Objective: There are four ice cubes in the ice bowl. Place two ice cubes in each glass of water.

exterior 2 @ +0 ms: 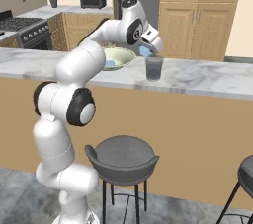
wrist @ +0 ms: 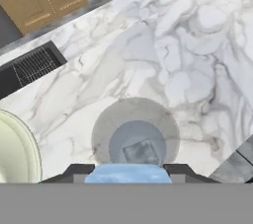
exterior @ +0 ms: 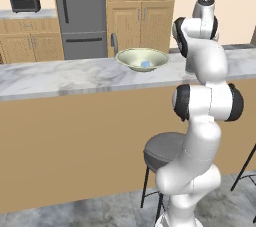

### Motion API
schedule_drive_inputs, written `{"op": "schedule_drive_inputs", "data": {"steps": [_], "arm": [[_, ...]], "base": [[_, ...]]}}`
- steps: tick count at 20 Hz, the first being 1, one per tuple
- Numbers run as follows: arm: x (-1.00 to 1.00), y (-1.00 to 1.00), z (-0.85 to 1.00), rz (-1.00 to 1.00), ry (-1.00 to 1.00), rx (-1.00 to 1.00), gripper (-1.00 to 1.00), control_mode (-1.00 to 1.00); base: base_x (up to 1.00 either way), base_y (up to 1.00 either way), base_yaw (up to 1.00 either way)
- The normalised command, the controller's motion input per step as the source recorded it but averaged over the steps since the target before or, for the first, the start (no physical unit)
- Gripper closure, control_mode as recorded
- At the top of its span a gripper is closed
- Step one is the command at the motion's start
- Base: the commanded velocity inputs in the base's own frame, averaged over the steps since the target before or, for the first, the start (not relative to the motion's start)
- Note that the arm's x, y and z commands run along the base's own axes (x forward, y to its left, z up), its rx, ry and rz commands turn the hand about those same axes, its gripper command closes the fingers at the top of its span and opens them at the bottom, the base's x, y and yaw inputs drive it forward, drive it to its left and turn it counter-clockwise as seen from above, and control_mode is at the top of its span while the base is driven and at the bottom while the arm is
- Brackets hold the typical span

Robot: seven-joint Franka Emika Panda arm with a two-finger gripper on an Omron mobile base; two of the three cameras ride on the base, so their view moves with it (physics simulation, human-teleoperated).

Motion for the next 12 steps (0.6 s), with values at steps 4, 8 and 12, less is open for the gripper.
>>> {"op": "schedule_drive_inputs", "data": {"steps": [4,8,12], "arm": [[0.06,-0.25,-0.05,-0.01,0.11,0.00,1.00,-1.00],[0.06,-0.16,0.00,0.00,0.04,0.02,1.00,-1.00],[0.34,0.00,-0.26,0.00,0.00,0.00,1.00,-1.00]], "base": [[0.00,0.00,0.00],[0.00,0.00,0.00],[0.00,0.00,0.00]]}}
